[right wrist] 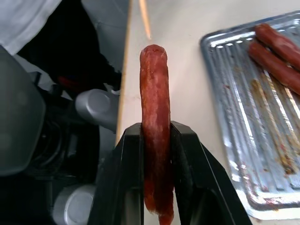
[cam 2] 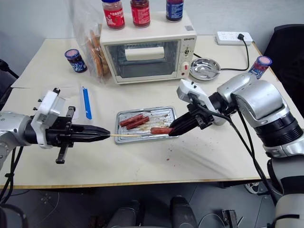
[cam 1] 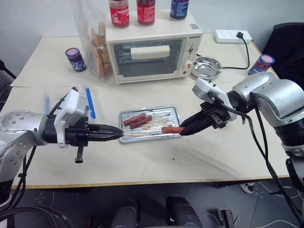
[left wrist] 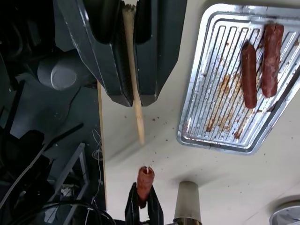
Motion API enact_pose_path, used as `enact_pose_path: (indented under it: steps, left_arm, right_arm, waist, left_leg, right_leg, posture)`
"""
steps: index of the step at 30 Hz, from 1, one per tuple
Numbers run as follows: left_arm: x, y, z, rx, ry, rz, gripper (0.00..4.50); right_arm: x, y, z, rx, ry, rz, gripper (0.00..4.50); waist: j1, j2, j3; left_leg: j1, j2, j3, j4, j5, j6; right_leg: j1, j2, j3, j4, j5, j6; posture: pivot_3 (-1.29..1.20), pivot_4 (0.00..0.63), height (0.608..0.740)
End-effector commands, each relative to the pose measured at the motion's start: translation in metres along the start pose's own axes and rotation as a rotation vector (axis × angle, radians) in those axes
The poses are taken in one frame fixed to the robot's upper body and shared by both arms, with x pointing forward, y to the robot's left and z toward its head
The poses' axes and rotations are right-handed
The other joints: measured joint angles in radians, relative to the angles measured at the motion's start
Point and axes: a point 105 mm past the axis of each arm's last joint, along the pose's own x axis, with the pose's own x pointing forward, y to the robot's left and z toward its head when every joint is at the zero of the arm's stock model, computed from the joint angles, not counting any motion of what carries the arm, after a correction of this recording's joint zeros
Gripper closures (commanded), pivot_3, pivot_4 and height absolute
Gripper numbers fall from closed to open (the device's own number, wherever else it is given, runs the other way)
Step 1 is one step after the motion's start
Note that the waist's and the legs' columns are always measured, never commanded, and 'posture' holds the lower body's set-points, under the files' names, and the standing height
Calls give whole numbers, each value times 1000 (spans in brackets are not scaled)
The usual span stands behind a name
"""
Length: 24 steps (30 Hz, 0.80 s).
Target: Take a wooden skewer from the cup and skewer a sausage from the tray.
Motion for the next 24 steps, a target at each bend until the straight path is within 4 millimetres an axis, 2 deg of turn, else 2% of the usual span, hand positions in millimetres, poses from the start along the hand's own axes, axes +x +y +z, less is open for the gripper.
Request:
enact_pose_path:
  steps: [1, 24]
  left_arm:
    - [-1, 4, 9, 48, -14, 3, 4500]
    - [6, 5, 16, 76, -31, -35, 4500]
  right_arm:
    - [-7, 14, 8, -26, -19, 47, 3708]
    - [-2, 7, 13, -8, -58, 15, 3708]
  waist:
    - [0, 0, 0]
    - [-1, 0, 0]
  left_leg:
    - [0, 0, 0, 0, 0, 0]
    - [0, 0, 0, 1, 0, 0]
  right_leg:
    - [0, 0, 0, 0, 0, 0]
    - [-1, 0, 0, 1, 0, 0]
  posture:
    - [0, 150, 740]
    - [0, 150, 740]
